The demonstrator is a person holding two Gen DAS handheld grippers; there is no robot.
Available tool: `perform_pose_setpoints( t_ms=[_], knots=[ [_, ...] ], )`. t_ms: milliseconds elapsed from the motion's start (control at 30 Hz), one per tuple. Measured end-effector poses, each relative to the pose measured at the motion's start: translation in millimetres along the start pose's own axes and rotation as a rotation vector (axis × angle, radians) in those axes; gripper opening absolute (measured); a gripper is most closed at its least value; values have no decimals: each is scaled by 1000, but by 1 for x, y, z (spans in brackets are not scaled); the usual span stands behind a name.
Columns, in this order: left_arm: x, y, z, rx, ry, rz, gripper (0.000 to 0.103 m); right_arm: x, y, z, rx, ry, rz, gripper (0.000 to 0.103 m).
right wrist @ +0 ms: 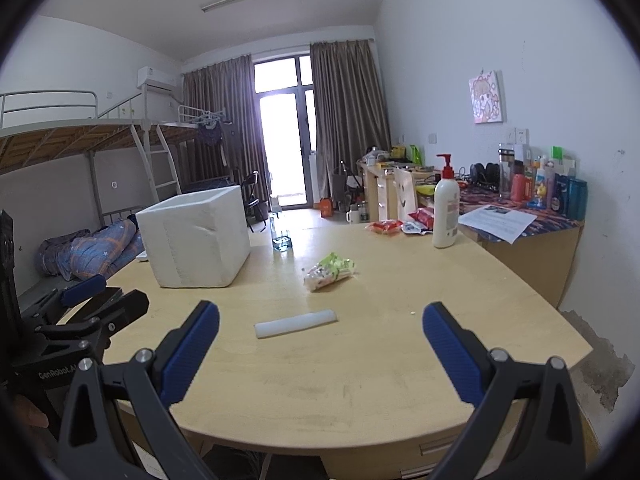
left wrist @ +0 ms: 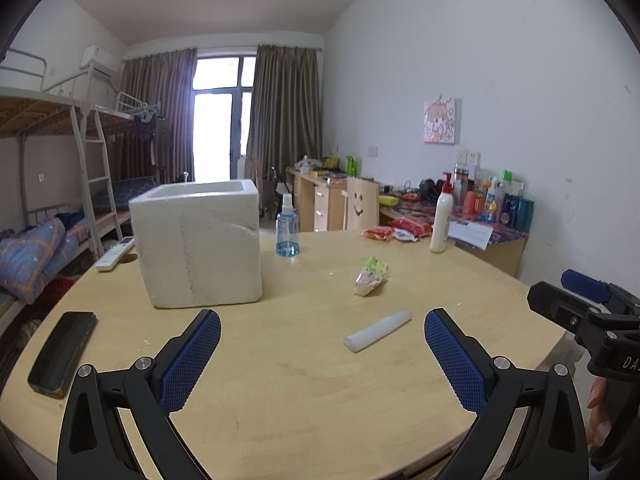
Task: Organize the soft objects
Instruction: 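Move the left gripper toward the white foam stick on the table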
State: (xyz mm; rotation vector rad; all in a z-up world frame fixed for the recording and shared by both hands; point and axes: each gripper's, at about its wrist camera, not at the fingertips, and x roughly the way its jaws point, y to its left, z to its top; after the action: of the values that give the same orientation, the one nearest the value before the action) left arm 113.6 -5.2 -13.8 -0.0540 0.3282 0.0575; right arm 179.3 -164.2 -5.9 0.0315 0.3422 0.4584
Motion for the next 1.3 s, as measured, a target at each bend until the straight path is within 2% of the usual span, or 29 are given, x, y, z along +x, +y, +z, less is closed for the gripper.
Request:
perform_pose_setpoints(
  t_ms=[433, 833, 967, 1167, 1300],
  knots=[
    [63, 4, 3, -16, 135, -9, 102, 43, -19, 5, 29, 73, -28, 103],
    [106, -2, 7, 29, 208, -31, 102, 79, -39, 10, 58, 121, -28, 103],
    [121, -4, 6, 41, 246, -65, 102, 89, -47, 7, 66, 132, -30, 103],
    [142, -14, 0, 110, 297, -96, 102, 99, -61, -2, 99, 158, -44, 103],
    [152, -23, -1, 140, 340, -161, 102, 100, -66, -4, 96, 160, -47, 103]
  ],
)
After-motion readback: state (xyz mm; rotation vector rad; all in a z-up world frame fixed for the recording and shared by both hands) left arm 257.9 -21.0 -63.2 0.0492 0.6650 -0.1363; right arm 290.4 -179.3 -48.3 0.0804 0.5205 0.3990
